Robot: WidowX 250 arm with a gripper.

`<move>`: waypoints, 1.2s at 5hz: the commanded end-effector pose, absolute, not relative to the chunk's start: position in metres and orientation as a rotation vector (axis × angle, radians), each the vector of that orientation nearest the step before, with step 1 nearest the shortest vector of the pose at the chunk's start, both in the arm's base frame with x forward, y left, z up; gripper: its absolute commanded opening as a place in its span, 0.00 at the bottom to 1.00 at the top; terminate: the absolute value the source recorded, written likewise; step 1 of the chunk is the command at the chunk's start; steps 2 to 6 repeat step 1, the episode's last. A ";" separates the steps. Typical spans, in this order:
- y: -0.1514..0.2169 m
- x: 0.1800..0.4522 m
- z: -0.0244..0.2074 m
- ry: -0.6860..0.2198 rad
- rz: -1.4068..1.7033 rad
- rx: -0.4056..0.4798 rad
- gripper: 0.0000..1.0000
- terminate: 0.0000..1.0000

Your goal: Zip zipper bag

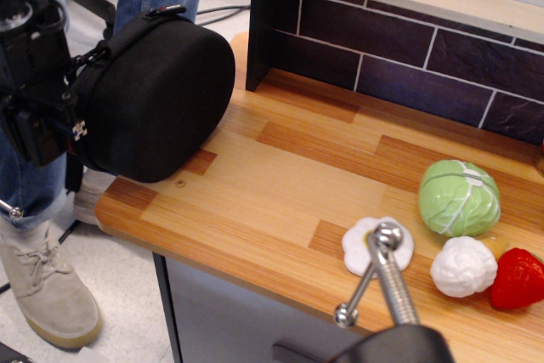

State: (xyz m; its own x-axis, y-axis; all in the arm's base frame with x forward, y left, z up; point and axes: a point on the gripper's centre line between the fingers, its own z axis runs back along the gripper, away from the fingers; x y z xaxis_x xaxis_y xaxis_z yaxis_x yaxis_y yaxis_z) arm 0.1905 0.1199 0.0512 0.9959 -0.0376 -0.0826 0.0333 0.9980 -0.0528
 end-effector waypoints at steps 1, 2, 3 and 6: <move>0.124 0.193 0.023 0.202 0.109 -0.106 0.00 1.00; 0.124 0.193 0.023 0.202 0.109 -0.106 0.00 1.00; 0.124 0.193 0.023 0.202 0.109 -0.106 0.00 1.00; 0.124 0.193 0.023 0.202 0.109 -0.106 0.00 1.00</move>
